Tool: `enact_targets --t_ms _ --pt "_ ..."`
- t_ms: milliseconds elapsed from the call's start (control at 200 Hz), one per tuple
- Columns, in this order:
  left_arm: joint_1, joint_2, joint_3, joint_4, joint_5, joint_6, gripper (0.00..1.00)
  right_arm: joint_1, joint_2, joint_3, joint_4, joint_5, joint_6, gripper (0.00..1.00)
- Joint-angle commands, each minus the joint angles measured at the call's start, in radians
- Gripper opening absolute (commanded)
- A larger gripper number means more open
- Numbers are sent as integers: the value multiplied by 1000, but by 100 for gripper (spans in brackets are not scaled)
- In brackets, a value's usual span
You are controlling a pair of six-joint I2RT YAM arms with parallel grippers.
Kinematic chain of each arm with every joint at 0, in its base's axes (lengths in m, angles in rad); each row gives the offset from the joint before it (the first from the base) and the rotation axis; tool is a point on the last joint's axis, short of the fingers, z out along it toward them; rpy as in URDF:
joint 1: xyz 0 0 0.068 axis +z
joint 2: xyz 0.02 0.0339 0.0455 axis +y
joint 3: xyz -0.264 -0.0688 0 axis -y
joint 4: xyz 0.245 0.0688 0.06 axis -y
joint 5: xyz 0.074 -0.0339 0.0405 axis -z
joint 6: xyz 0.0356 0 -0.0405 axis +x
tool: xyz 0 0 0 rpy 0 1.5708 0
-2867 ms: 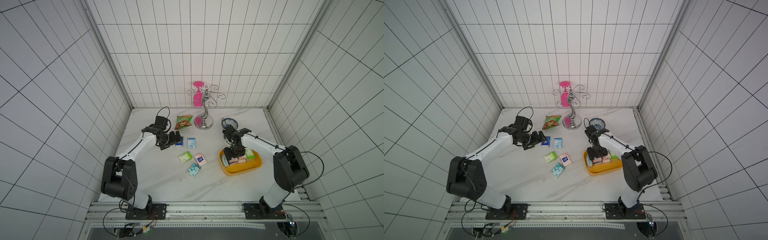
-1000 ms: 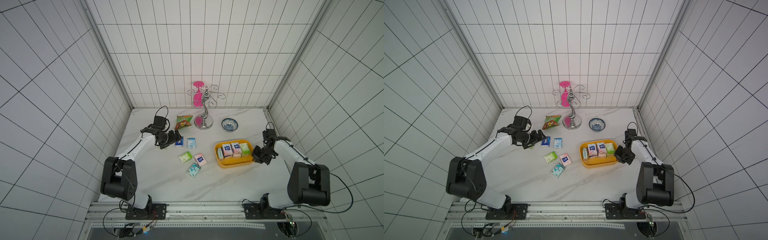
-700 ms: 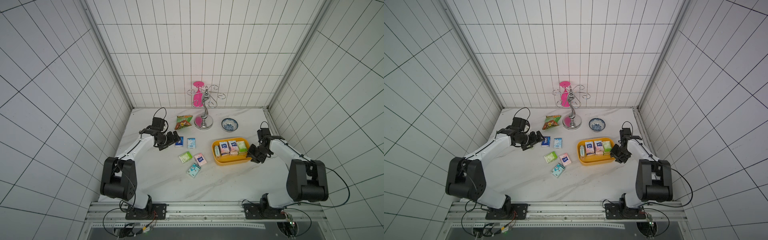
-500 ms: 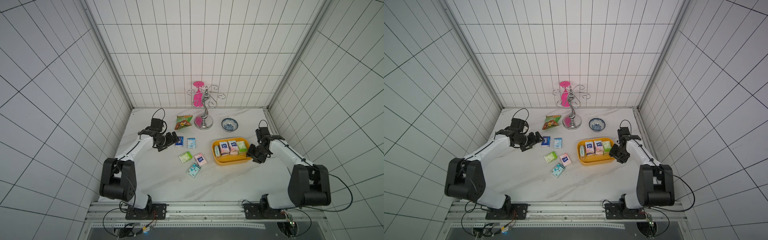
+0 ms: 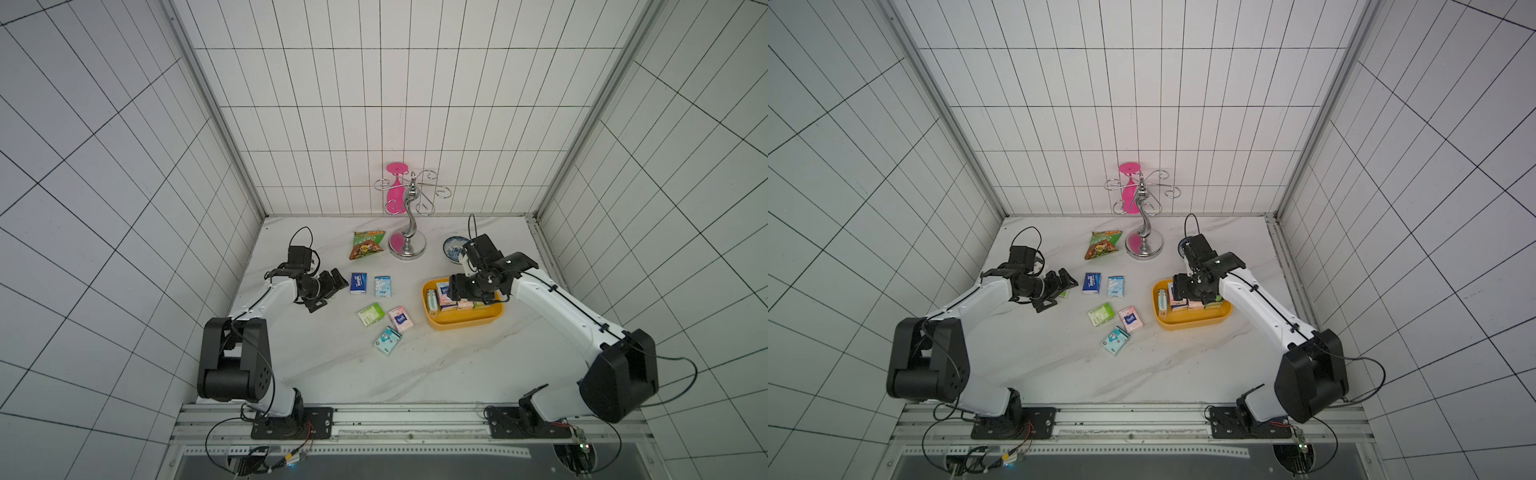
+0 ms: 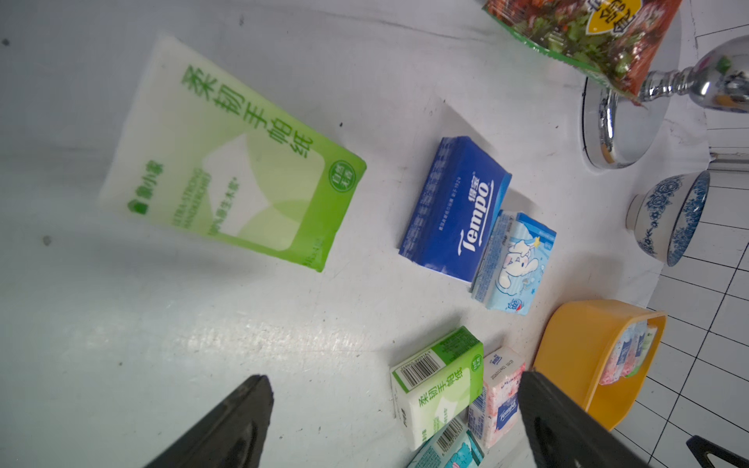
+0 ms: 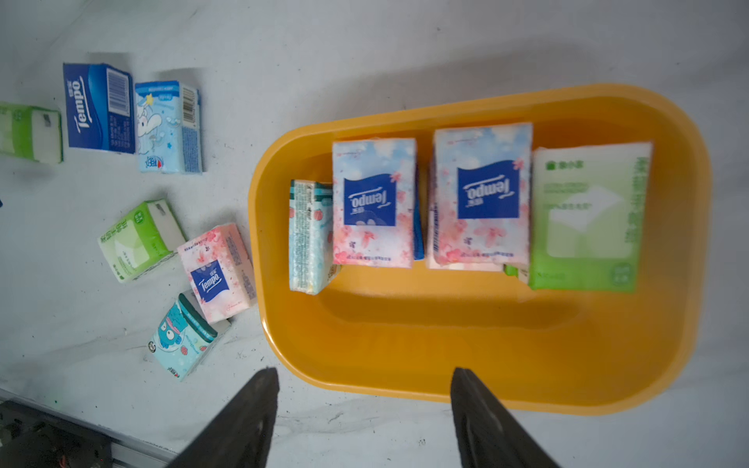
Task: Put the pocket tissues into the storage box
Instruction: Move the storage box to the center of the board, then pick up the pocket tissues from the center of the board.
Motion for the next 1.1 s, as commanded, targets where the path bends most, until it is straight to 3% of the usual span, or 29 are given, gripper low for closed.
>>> enact_targets --t_ms 0,275,485,1094 --pt "10 -45 -11 17 -4 -2 98 107 106 83 -17 -22 -108 72" --pt "101 -77 -57 -1 33 -17 98 267 328 253 -31 13 -251 78" --pt "134 -143 -72 -46 -20 -4 98 291 444 296 -47 -18 -297 88" --pt "136 -193 -60 -82 -39 3 98 319 698 511 -149 -32 -329 87"
